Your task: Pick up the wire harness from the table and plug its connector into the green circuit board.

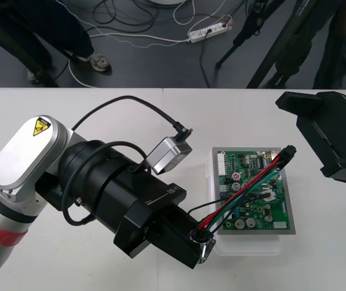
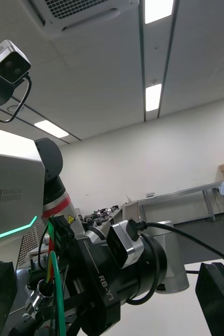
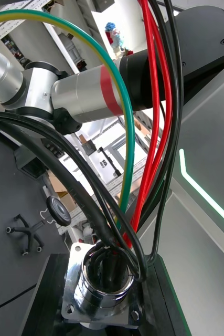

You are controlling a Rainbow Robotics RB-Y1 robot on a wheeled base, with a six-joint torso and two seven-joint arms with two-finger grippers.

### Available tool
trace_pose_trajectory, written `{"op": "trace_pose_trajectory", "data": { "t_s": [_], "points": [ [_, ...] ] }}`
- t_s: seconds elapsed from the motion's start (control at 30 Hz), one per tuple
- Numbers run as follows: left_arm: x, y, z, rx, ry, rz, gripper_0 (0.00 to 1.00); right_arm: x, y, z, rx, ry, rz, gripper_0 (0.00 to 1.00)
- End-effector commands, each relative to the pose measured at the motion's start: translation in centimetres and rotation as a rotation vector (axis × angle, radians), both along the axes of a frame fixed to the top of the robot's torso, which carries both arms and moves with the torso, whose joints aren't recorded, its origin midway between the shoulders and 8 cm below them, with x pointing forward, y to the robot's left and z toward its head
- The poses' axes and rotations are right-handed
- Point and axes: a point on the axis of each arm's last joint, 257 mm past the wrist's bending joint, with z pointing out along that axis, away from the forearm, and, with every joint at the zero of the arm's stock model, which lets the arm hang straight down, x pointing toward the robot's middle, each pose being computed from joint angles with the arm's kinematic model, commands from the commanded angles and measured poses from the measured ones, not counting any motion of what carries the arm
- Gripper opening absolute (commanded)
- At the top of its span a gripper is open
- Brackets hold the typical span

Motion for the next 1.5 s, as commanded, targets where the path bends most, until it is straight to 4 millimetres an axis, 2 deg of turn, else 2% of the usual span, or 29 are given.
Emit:
{"op": "trace_pose_trajectory", "data": {
  "t_s": [0.03,0.33,0.6,0.8,1.03,1.5],
  "points": [
    [-1.0,-0.7,1.9,-0.005,0.021,-0.057,0.00,-2.5,1.6,1.5,0.008,-0.037,0.104,1.00],
    [-1.3,-1.1,1.7,-0.003,0.033,-0.061,0.00,-3.8,3.4,0.0,-0.016,0.016,0.188,1.00],
    [-1.3,-1.2,1.9,-0.008,0.037,-0.059,0.00,-4.6,4.0,0.9,0.007,-0.011,0.217,1.00],
    [-1.3,-1.2,1.9,-0.008,0.040,-0.059,0.00,-5.6,4.0,1.7,0.021,-0.022,0.251,1.00],
    [-1.2,-1.2,2.0,-0.010,0.041,-0.056,0.00,-5.7,3.5,2.3,0.040,-0.007,0.265,1.00],
    [-1.0,-1.3,2.2,-0.015,0.046,-0.047,0.00,-7.0,4.1,2.1,0.032,-0.005,0.310,1.00]
  ]
}}
